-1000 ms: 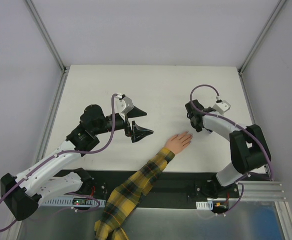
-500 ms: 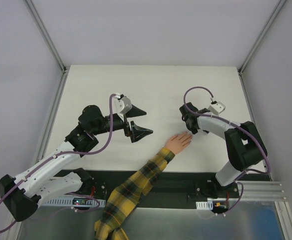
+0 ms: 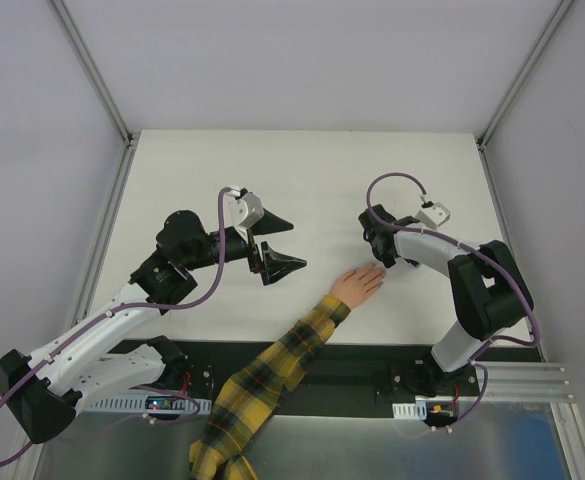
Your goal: Paint the nails
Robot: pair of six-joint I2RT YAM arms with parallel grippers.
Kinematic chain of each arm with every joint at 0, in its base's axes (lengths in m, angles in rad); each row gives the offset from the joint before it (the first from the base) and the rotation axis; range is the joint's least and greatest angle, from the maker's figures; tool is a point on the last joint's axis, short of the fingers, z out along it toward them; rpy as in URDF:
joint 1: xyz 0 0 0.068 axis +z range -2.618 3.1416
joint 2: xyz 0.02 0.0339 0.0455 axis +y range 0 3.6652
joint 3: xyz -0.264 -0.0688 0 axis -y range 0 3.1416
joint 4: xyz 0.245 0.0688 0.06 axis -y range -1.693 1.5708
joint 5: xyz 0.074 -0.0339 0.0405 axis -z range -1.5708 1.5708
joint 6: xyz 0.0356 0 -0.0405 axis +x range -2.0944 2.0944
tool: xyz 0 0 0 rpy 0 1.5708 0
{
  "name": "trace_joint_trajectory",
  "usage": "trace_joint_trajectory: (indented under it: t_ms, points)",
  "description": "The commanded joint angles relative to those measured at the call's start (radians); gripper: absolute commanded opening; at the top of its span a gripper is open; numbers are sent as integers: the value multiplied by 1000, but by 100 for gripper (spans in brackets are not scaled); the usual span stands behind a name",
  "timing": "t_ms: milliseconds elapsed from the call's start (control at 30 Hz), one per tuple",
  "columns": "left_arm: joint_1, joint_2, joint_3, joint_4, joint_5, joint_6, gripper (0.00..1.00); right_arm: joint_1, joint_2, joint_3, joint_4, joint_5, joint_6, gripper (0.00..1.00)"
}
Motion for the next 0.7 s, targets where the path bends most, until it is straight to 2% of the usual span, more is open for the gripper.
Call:
trace_joint_trajectory:
  t_ms: [0, 233, 267, 400, 567, 667]
  points:
    - [8, -17, 4, 53, 23, -15, 91, -1, -1, 36, -24, 43, 5, 29]
    - [8, -14, 3, 53, 25, -15, 90, -1, -13, 32, -4, 33, -19, 38]
    - [8, -14, 3, 54, 23, -15, 91, -3, -19, 27, 0, 30, -28, 42]
    - [8, -11, 3, 53, 23, -12, 91, -3, -65, 18, 64, 18, -120, 51]
    - [8, -7, 4, 48, 23, -7, 91, -12, -162, 32, 112, -35, -330, 64]
    - [8, -5, 4, 43, 19, -3, 91, -29, -243, 44, 120, -105, -447, 66]
